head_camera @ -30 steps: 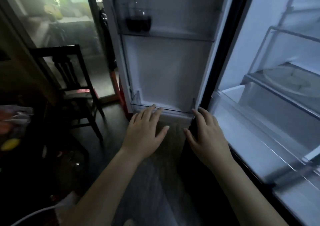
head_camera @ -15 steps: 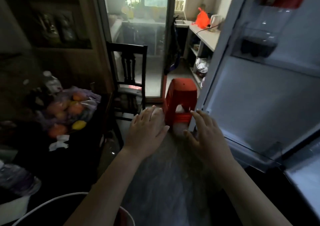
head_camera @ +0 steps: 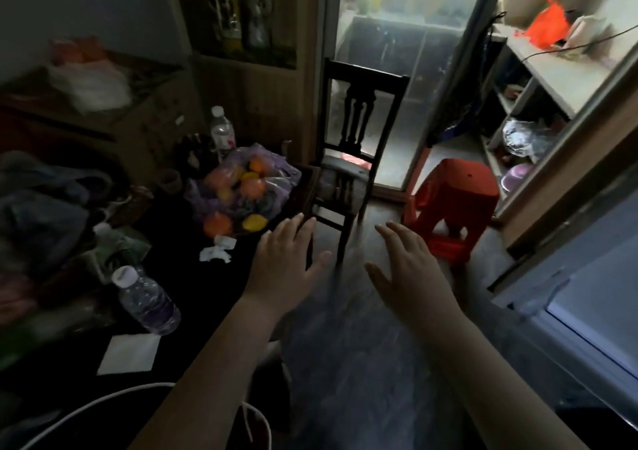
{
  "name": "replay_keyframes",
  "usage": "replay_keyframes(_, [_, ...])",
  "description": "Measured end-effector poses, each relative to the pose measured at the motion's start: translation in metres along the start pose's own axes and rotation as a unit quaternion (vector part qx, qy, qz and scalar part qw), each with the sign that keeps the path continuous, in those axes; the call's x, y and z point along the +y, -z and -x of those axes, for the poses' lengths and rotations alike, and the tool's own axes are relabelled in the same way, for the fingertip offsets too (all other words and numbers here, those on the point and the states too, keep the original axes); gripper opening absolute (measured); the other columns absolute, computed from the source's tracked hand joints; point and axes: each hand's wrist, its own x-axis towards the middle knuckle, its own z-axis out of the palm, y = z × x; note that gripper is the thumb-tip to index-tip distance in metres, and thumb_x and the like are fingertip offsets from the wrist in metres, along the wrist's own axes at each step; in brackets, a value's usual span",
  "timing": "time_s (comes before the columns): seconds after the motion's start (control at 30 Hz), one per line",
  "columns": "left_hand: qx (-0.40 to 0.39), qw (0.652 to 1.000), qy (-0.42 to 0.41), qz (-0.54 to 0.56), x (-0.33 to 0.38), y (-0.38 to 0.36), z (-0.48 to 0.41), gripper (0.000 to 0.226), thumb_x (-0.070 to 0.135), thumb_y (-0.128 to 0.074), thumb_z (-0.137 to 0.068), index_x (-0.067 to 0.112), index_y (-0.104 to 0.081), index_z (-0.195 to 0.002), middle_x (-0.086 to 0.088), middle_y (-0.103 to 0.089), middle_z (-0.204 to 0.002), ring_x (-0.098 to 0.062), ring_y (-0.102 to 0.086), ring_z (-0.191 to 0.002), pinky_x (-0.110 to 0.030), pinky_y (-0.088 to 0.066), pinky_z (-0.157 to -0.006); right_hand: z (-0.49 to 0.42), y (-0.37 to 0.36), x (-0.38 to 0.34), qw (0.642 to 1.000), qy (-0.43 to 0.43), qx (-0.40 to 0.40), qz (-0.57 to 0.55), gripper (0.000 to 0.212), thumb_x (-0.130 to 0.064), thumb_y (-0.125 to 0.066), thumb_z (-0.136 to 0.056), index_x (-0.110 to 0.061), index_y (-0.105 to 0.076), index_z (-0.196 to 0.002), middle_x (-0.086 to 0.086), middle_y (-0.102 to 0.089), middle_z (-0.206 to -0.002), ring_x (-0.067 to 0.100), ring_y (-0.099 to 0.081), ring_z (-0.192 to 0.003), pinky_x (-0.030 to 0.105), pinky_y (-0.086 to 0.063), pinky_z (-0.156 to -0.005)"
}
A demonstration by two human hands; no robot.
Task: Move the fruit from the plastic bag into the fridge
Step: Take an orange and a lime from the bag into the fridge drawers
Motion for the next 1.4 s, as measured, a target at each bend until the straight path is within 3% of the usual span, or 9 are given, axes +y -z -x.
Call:
replay_keyframes(0.1, [0.012,0.999,0.032,-0.01,-0.027,0.002,0.0,0.075,0.064,-0.021,-0.086,0.019,-0.032,-0.144,-0.005,-0.032,-0.151,-0.022,-0.027,-0.14,-0.044,-0.026,-0.112,-0.022,-0.012,-0.013,0.999,0.032,-0.018,-0.004,0.065,-0.037,-0.057,-0.089,-0.014,-0.033,-0.145,0.008,-0.034,-0.15,0.023,-0.028,-0.139,0.034,-0.026,-0.112])
replay_keyframes(0.33, [0.026,0.994,0.099,-0.035,-0.075,0.004,-0.009,0.073,0.063,-0.021,-0.086,0.018,-0.031,-0.144,-0.004,-0.034,-0.15,-0.021,-0.031,-0.138,-0.045,-0.029,-0.11,-0.077,-0.042,-0.031,0.995,0.096,-0.032,-0.015,0.062,-0.036,-0.059,-0.088,-0.012,-0.038,-0.142,0.008,-0.04,-0.145,0.026,-0.035,-0.134,0.032,-0.029,-0.109])
replay_keyframes(0.6, [0.013,0.984,0.172,-0.038,-0.119,-0.017,-0.056,0.07,0.055,-0.034,-0.093,0.018,-0.017,-0.149,-0.006,-0.024,-0.155,-0.022,-0.021,-0.142,-0.042,-0.023,-0.114,-0.169,-0.094,-0.035,0.984,0.157,-0.082,-0.031,0.062,-0.037,-0.056,-0.089,-0.013,-0.036,-0.142,0.008,-0.038,-0.146,0.025,-0.031,-0.136,0.035,-0.028,-0.111])
replay_keyframes(0.8, [-0.015,0.973,0.229,-0.036,-0.159,-0.048,-0.113,0.072,0.05,-0.038,-0.094,0.017,-0.007,-0.151,-0.009,-0.017,-0.156,-0.025,-0.017,-0.143,-0.04,-0.019,-0.114,-0.257,-0.14,-0.037,0.971,0.199,-0.122,-0.05,0.06,-0.034,-0.06,-0.088,-0.012,-0.039,-0.14,0.008,-0.043,-0.142,0.026,-0.037,-0.132,0.034,-0.032,-0.107])
replay_keyframes(1.17, [-0.058,0.961,0.27,-0.005,-0.225,-0.113,-0.209,0.067,0.045,-0.039,-0.096,0.024,-0.008,-0.151,0.0,-0.011,-0.158,-0.021,-0.014,-0.144,-0.037,-0.019,-0.112,-0.384,-0.232,-0.031,0.942,0.262,-0.196,-0.072,0.051,-0.032,-0.054,-0.092,-0.018,-0.041,-0.139,0.005,-0.042,-0.144,0.024,-0.036,-0.134,0.041,-0.038,-0.107])
replay_keyframes(1.4, [-0.085,0.965,0.249,-0.008,-0.244,-0.135,-0.228,0.062,0.042,-0.037,-0.097,0.021,-0.014,-0.151,0.001,-0.016,-0.158,-0.018,-0.01,-0.145,-0.035,-0.013,-0.117,-0.407,-0.27,-0.02,0.929,0.29,-0.22,-0.069,0.046,-0.037,-0.05,-0.093,-0.017,-0.047,-0.134,0.006,-0.053,-0.134,0.028,-0.049,-0.123,0.044,-0.045,-0.097])
